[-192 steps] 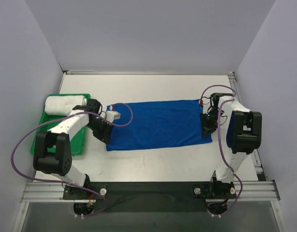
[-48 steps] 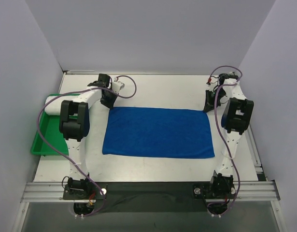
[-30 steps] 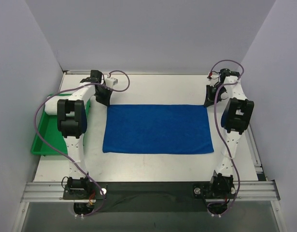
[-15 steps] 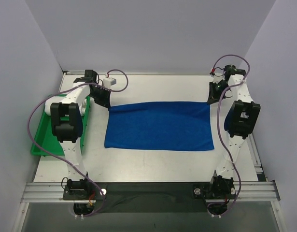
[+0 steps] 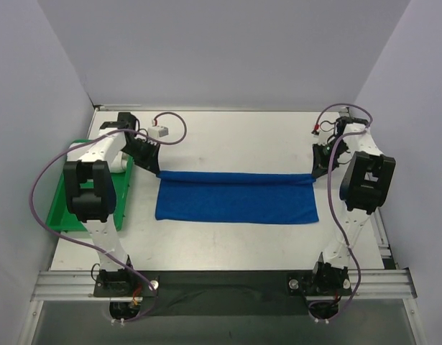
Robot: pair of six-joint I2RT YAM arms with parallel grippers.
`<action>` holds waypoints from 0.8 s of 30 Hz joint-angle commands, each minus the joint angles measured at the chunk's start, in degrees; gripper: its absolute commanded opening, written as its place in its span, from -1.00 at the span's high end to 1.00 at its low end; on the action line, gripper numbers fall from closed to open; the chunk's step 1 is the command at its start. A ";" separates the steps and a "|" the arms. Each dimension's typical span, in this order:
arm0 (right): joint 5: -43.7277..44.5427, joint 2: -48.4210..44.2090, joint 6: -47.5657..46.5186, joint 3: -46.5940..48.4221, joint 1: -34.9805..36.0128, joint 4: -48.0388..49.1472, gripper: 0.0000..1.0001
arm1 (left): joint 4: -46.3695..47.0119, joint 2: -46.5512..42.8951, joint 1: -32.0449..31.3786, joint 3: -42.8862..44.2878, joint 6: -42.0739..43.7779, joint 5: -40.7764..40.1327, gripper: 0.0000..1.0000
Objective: Roll the towels
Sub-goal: Fold the towel
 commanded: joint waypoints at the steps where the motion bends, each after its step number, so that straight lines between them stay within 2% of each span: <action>1: 2.12 -4.88 -3.04 -3.23 0.01 -4.33 1.00 | -3.18 -1.55 0.38 -2.71 1.36 -0.11 1.00; 9: 8.35 3.36 0.82 -4.66 2.91 -2.22 1.00 | 1.48 5.65 -0.06 -5.27 -5.23 -3.09 1.00; 15: 10.38 5.22 2.14 -2.90 3.79 -2.57 1.00 | 3.41 11.36 -1.11 -2.37 -9.37 -5.02 1.00; 20: 11.09 6.01 2.41 -1.58 4.23 -3.36 1.00 | 3.41 15.24 -1.29 3.25 -11.04 -6.52 1.00; 24: 12.05 6.28 1.97 3.50 4.50 -5.46 1.00 | 2.62 15.68 -1.11 4.49 -10.87 -7.32 1.00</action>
